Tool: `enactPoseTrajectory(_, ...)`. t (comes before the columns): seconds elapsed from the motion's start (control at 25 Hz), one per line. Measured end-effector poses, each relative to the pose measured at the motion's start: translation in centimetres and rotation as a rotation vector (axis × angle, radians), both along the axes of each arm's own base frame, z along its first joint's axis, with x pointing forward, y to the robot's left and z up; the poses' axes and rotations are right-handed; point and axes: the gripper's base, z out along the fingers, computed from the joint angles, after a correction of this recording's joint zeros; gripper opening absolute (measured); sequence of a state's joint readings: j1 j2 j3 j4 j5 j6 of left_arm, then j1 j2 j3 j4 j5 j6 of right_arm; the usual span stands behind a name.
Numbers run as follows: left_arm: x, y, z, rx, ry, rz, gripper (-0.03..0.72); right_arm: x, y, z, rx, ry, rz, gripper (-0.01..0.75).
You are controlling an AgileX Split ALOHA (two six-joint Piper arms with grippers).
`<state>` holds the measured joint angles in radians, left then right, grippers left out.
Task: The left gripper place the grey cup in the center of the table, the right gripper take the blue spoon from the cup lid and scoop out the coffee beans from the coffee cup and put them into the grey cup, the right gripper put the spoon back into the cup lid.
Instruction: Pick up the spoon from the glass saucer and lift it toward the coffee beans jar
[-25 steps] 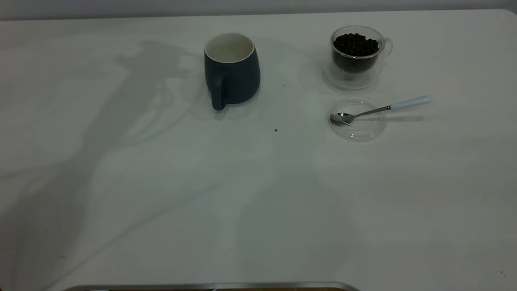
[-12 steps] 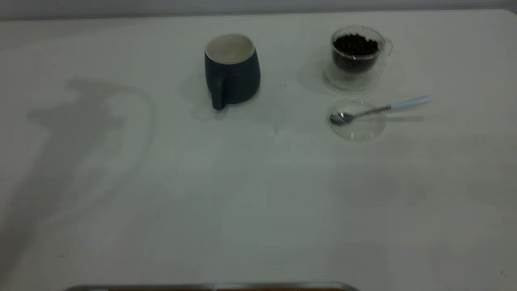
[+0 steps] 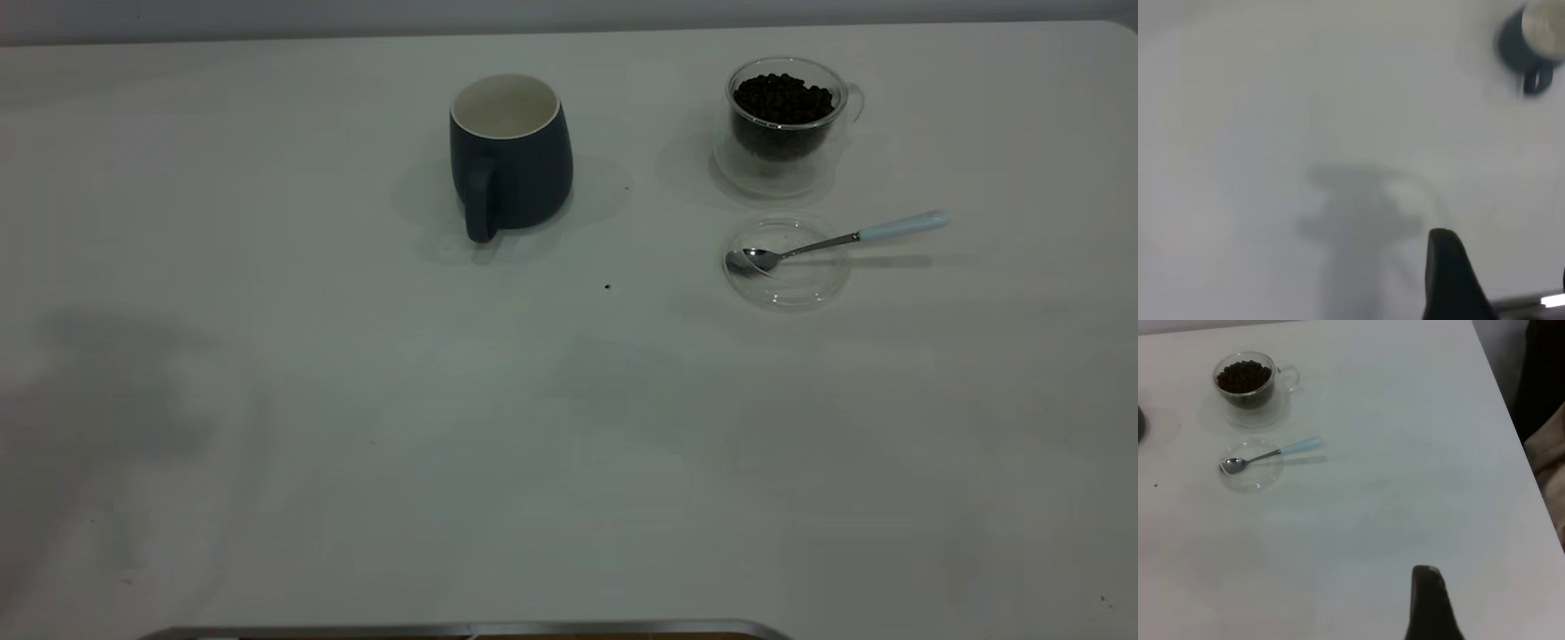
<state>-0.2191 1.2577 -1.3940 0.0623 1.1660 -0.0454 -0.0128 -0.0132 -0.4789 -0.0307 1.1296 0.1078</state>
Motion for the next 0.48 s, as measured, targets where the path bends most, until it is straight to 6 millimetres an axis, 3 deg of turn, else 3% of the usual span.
enactPoseTrajectory(0.48, -12.9, 3.3, -7.5, 0.056, 0.039, 0.002, 0.466, 0.0, 0.0, 0.0, 0.000, 0.000, 0.000, 0.528)
